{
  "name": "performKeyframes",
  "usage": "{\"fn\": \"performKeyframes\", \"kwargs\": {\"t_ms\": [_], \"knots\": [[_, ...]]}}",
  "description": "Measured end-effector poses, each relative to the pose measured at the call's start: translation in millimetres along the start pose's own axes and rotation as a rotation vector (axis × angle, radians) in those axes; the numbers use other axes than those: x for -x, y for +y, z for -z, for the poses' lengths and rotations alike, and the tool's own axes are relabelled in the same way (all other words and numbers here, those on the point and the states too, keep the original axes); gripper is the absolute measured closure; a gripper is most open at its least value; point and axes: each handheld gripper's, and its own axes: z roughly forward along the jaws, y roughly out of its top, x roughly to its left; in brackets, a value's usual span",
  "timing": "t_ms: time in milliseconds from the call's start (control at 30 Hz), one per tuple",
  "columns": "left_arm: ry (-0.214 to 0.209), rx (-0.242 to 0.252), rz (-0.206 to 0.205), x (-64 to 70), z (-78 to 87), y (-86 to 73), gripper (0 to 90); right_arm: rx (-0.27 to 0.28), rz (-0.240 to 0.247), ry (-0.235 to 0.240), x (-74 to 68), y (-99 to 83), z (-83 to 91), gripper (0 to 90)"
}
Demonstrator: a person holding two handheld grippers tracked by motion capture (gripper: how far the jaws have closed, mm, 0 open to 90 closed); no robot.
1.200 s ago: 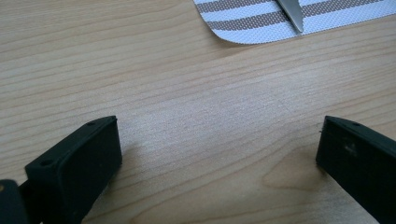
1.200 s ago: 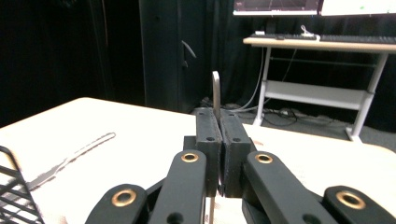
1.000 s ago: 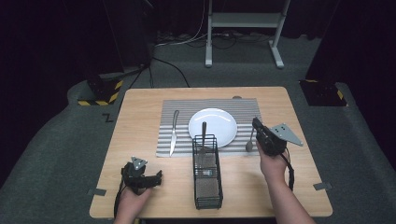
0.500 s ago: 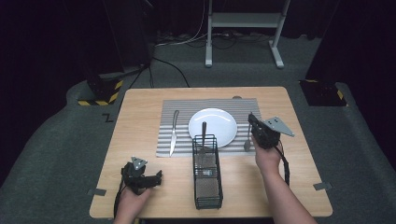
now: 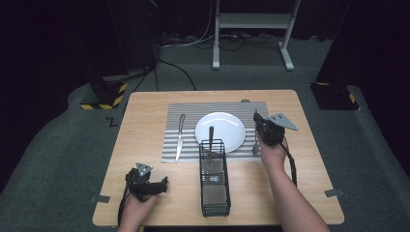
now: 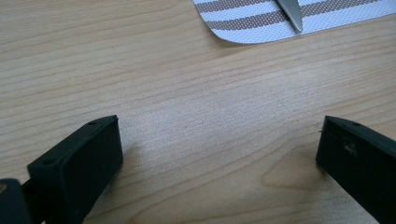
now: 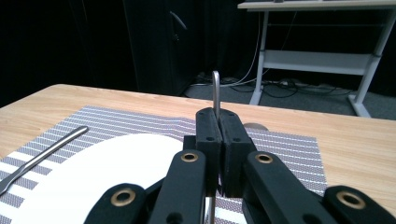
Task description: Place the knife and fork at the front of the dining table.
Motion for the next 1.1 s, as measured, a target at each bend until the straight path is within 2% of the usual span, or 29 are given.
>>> {"fn": "performKeyframes", "kwargs": {"t_ms": [433,633,867,1100], "knots": [[0.005,0.001,0.002,0.3,0.5,-0.4,0.8,-0.027,-0.047,-0.019,14.8,-6.4,-29.7,87.2],[0.008,0.001,0.005,0.4,0.9,-0.8,1.0,-0.053,-0.042,-0.028,21.3,-9.5,-42.2,86.4],[0.008,0.001,0.006,0.4,0.9,-0.8,1.0,-0.085,-0.084,-0.039,30.9,-15.1,-55.3,85.6],[0.009,0.0,0.006,0.3,1.1,-0.8,1.1,-0.125,-0.122,-0.043,34.8,-21.5,-70.4,85.5]]}}
